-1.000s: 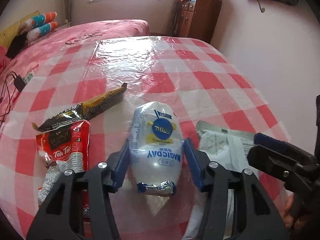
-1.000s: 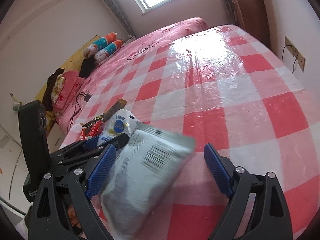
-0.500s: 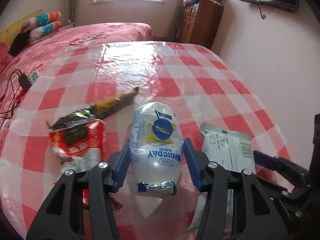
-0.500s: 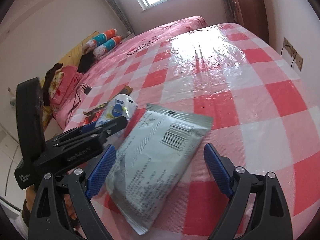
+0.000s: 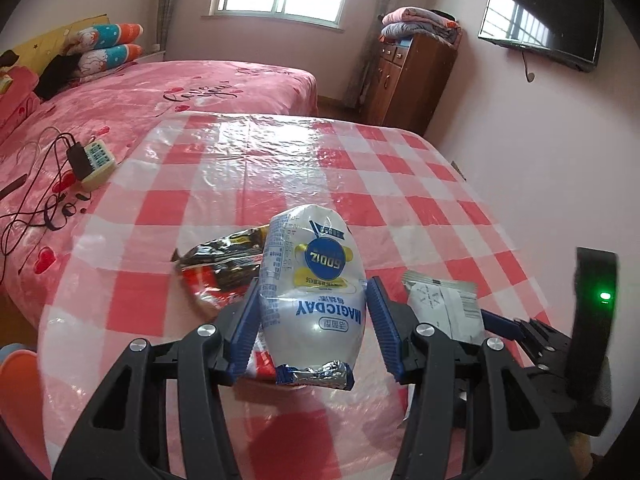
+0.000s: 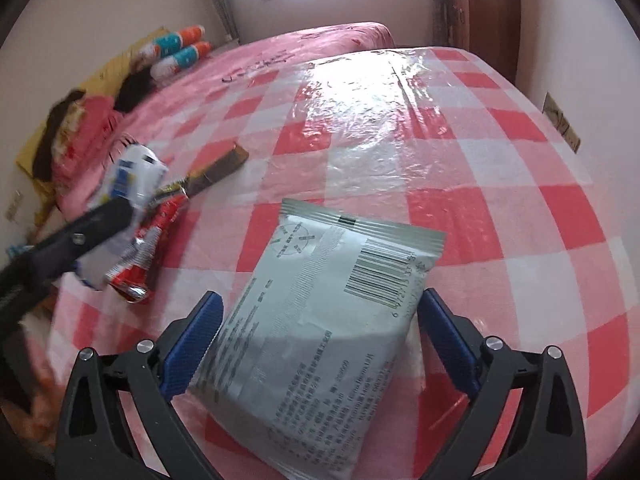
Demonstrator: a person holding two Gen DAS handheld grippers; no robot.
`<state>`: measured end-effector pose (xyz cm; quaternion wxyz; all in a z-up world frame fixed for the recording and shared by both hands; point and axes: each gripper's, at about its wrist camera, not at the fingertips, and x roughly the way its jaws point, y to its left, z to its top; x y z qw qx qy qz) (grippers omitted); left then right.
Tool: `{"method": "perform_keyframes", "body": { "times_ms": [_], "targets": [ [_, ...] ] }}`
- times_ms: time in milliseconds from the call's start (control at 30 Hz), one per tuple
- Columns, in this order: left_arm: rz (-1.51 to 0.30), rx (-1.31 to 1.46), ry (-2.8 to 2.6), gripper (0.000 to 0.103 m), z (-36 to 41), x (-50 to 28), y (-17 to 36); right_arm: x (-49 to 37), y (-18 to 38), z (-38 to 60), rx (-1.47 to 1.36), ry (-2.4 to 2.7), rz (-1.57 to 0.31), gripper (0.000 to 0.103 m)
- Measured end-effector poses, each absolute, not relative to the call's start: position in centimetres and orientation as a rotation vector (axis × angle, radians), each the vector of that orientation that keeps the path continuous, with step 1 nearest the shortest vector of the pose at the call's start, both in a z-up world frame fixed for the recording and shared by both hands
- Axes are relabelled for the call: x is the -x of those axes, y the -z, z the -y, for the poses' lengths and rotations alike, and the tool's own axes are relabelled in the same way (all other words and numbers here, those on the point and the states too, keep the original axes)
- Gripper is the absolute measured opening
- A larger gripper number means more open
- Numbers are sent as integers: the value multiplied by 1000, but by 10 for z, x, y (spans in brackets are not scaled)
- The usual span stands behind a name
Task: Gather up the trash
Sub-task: 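Grasp the white Magicday bag with the left gripper while the right grasps the grey printed bag, then carry the Magicday bag left and grey bag right over the pink bucket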
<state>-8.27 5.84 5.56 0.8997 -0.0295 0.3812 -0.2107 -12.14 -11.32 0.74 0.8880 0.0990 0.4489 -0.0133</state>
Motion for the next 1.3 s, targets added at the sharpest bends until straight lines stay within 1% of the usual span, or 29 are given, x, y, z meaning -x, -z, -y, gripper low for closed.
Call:
{"method": "perform_keyframes", "body": {
  "times_ms": [133, 200, 267, 333, 467, 733, 967, 1300],
  "targets": [
    [-786, 73, 435, 54, -72, 88, -57, 114, -3, 100, -117, 43, -942, 98],
    [-790, 77, 435, 54, -77, 90, -56, 114, -1, 96, -74, 40, -936, 95],
    [-792, 81, 434, 54, -82, 92, -55, 115, -1, 96, -62, 26, -926, 86],
    [-795, 89, 432, 54, -87, 94, -53, 117, -2, 98, -61, 11, -918, 81],
    [-802, 118, 440, 54, -99, 96, -51, 120, -4, 102, -89, -8, -906, 79],
    [-801, 168, 453, 54, -119, 104, -49, 124, -11, 101, -120, -44, -881, 77],
    [-783, 202, 437, 54, -139, 110, -51, 124, -31, 92, -135, -67, -853, 77],
    [-756, 259, 366, 54, -185, 121, -55, 110, -68, 42, -153, -244, -828, 77]
  ]
}}
